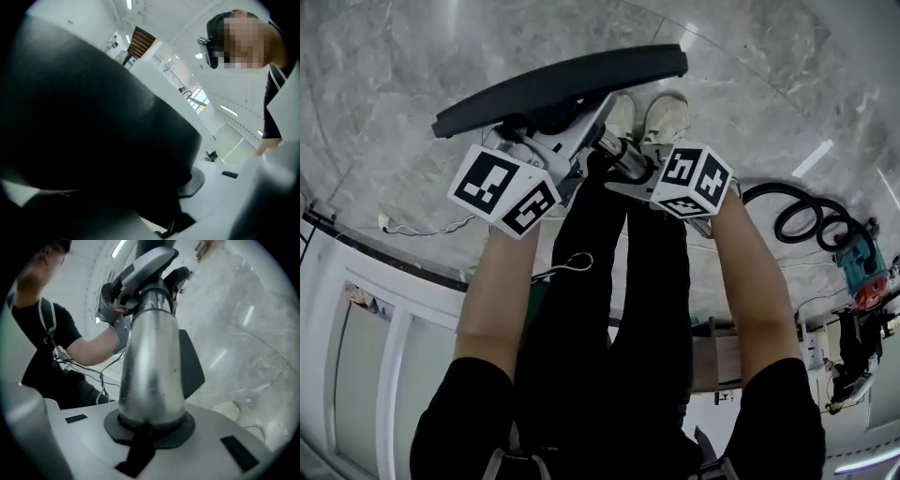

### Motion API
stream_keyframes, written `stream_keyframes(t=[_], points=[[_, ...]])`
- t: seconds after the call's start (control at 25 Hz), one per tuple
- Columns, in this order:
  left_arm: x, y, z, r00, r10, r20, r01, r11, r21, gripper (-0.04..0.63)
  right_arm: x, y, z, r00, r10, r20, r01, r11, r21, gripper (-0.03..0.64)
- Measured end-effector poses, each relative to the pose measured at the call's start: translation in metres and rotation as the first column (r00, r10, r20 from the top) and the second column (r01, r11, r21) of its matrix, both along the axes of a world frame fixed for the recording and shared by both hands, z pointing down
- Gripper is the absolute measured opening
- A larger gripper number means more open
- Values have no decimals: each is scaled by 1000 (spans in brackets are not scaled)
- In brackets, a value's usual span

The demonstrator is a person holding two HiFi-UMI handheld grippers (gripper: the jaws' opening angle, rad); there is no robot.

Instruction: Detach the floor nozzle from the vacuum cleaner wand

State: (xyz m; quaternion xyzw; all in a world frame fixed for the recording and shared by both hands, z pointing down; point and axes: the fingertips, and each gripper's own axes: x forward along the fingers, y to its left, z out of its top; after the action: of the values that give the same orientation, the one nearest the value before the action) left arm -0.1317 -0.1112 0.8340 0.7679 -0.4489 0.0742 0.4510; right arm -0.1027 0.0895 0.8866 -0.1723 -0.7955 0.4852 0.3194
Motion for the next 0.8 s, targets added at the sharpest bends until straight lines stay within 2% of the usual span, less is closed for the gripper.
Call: stream_keyframes(t=[0.04,0.08,0.12,0.16,0.2,0.24,0.28,0.32,0.36,0.4,0.44,0.48,0.52,0.56,0.6,0.64,0.68,0.72,0.76,0.8], points=[[7,-4,-1,999,44,4,-44,998,34,170,1,-6,3,999,38,-26,-37,999,34,57],[11,-9,-2,998,61,2,-61,996,66,170,4,-23,19,986,119,-118,-94,976,199,55],[11,-13,-4,998,56,-1,-56,994,91,172,9,-47,38,950,227,-215,-119,899,422,55],[9,-15,-5,1000,31,-6,-30,995,94,174,17,-69,54,900,332,-281,-97,783,615,55],[6,-14,-4,1000,-7,-17,9,997,75,177,25,-86,63,854,411,-318,-54,679,733,55],[2,-15,-1,999,-46,-28,47,998,43,178,30,-94,68,826,451,-337,-25,627,778,55],[-1,-17,4,997,-68,-27,69,998,13,178,28,-91,69,832,438,-342,-32,652,757,55],[-3,-17,7,998,-60,-9,60,998,-7,178,21,-76,63,878,360,-317,-71,751,656,55],[-1,-14,6,1000,-15,16,16,1000,-12,179,11,-50,46,942,240,-236,-109,880,462,55],[6,-8,3,998,53,31,-53,999,-12,180,4,-22,23,985,133,-110,-107,971,215,55],[14,-2,-1,993,115,24,-115,993,-18,174,3,0,0,997,74,7,-74,997,2,55],[20,1,-1,989,148,1,-148,989,-28,172,5,10,-14,996,53,68,-44,992,-117,55],[23,0,1,988,155,-21,-156,987,-32,172,8,9,-14,996,51,70,-41,990,-133,55],[24,-2,3,988,149,-30,-149,988,-31,172,10,2,-4,998,66,20,-65,996,-54,55],[24,-3,4,991,135,-26,-135,990,-32,173,13,-9,12,991,113,-72,-105,989,106,55],[23,-4,6,993,115,-14,-116,992,-41,176,19,-25,30,963,200,-180,-136,939,317,55],[21,-7,9,996,87,0,-87,994,-59,179,27,-46,47,910,314,-271,-136,842,522,55],[18,-13,15,999,44,13,-43,995,-86,183,36,-68,62,845,421,-329,-104,734,671,57],[14,-19,22,1000,-7,27,10,993,-118,183,43,-82,72,793,490,-361,-69,661,747,57],[11,-22,27,998,-43,44,49,989,-142,183,44,-85,77,775,508,-376,-63,653,754,57]])
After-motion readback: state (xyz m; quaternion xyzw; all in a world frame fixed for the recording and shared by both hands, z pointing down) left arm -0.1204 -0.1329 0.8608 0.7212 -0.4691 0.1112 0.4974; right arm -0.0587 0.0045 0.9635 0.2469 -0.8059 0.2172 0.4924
